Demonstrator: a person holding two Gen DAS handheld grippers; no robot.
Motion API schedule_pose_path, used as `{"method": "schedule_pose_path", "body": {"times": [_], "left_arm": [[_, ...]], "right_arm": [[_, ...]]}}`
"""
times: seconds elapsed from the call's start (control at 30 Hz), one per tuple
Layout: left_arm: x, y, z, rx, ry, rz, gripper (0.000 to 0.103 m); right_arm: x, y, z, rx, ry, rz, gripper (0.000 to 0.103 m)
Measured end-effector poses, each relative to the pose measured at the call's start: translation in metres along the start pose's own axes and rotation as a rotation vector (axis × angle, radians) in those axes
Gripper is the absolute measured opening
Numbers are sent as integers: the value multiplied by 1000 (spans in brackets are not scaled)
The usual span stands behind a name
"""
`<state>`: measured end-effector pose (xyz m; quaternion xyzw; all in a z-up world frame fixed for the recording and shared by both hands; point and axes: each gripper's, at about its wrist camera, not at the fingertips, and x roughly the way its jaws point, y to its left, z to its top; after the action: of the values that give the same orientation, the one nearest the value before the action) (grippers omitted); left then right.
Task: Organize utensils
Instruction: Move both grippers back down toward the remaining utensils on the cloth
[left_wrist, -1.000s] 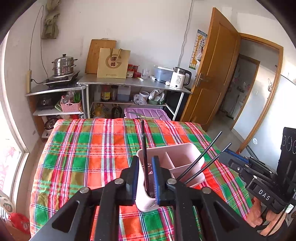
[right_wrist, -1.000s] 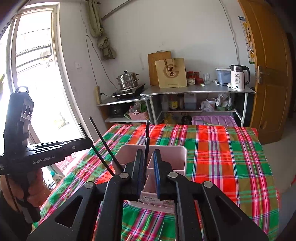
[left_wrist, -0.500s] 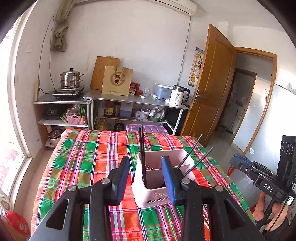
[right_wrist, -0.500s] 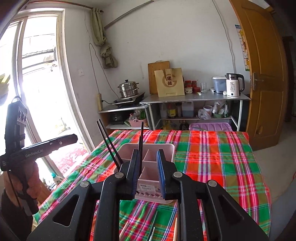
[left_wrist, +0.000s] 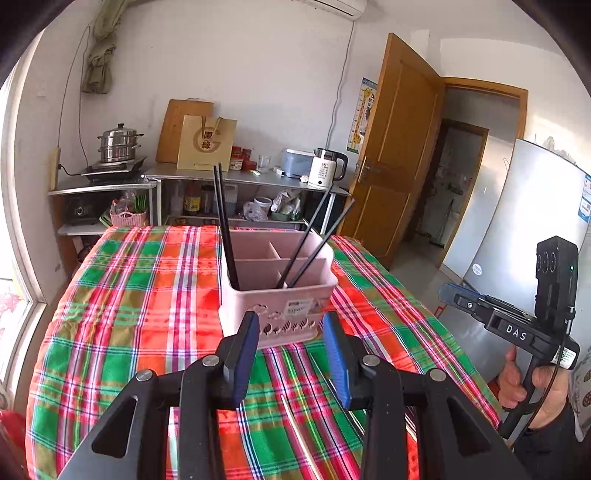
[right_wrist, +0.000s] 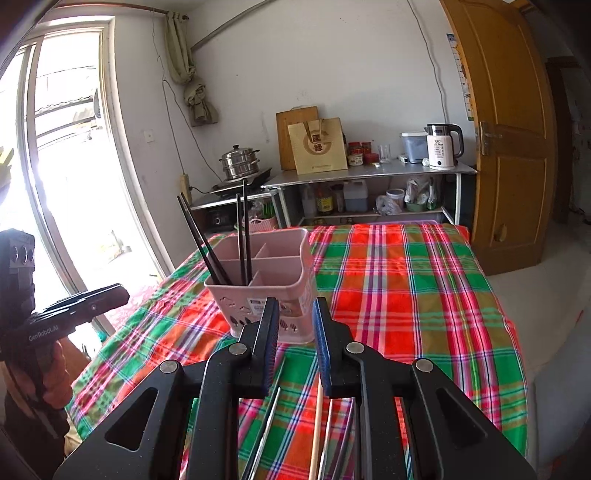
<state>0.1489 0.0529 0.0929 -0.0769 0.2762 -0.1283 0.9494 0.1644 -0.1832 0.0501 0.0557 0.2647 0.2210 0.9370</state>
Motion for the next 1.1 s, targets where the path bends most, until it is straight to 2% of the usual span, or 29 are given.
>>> {"method": "schedule_pose_path", "body": {"times": [0.23,0.43,0.53,0.87,1.1], "left_arm": [[25,-18,-35,4,97,-44,36],[54,-26,-49,-11,179,-54,36],[73,-27,-54,-33,245,-58,36],[131,-25,-55,-62,377,-51,36],[167,-22,-52,-98,427,-39,36]], "right_arm": [[2,-17,-28,25,53,-9,19],[15,-29,-43,35,113,-23,19],[24,-34,-48,37,144,-31,19],[62,-49,-65,47,256,-77,19],[86,-56,-71,44,310,-98,19]]}}
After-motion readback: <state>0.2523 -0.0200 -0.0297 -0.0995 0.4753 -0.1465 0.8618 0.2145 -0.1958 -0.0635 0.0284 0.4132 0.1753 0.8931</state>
